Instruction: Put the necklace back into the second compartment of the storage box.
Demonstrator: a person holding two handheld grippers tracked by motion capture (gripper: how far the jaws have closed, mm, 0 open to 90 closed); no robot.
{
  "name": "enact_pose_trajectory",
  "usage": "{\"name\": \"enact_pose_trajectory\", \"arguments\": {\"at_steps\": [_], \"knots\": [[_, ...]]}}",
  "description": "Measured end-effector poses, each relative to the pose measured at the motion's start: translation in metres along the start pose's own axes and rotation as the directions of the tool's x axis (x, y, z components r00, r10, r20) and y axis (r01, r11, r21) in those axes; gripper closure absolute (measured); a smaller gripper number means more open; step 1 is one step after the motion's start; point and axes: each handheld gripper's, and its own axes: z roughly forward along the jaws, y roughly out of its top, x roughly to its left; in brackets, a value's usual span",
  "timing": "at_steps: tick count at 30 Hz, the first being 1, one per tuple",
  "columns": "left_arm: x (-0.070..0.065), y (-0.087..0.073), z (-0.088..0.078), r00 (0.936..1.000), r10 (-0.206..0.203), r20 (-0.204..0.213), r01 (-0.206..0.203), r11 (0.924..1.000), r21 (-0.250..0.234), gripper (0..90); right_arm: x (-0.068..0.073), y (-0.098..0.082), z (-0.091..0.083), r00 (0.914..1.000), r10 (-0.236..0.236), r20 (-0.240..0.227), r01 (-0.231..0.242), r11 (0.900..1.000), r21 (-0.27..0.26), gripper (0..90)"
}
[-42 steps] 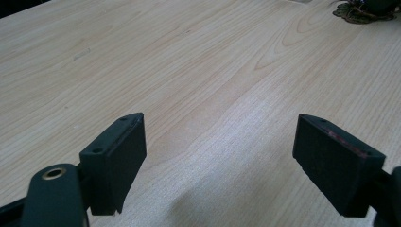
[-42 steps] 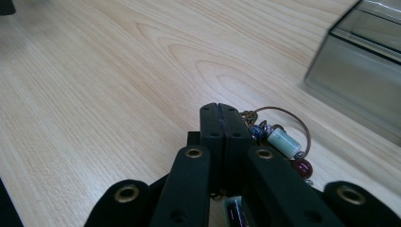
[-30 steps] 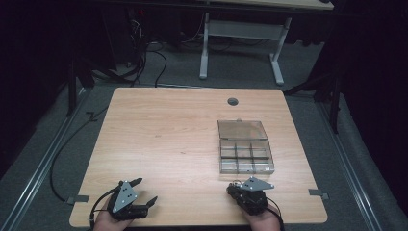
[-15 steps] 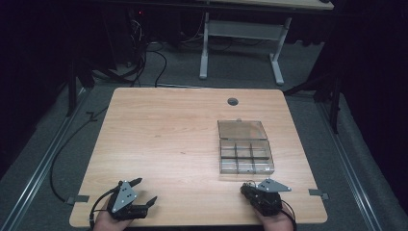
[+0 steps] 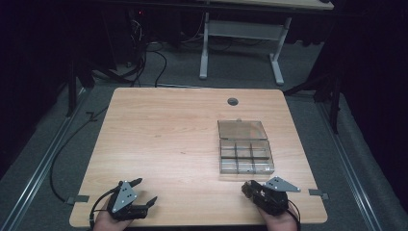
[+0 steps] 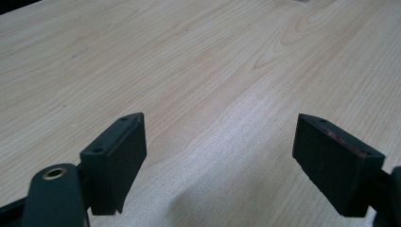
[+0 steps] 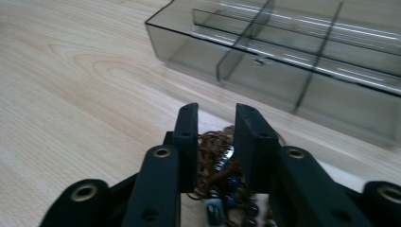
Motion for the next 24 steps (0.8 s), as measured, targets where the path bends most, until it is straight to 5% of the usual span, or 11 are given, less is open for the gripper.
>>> {"name": "enact_pose_trajectory", "arguments": {"at_steps": [14, 21, 24], "knots": [[-0.001, 0.000, -0.001, 0.9996, 0.013, 0.025, -0.013, 0.9999, 0.005, 19.5, -0.021, -0.005, -0.021, 0.9943, 0.061, 0.087, -0.060, 0.998, -0.015, 48.6], [0.000, 0.000, 0.000, 0.9993, 0.015, 0.035, -0.015, 0.9998, 0.012, 19.6, -0.032, -0.004, -0.024, 0.9912, 0.085, 0.102, -0.087, 0.996, 0.018, 46.6], [0.000, 0.000, 0.000, 0.9992, 0.014, 0.038, -0.015, 0.9998, 0.015, 19.6, -0.033, -0.003, -0.026, 0.9936, 0.054, 0.099, -0.057, 0.998, 0.027, 47.4]]}}
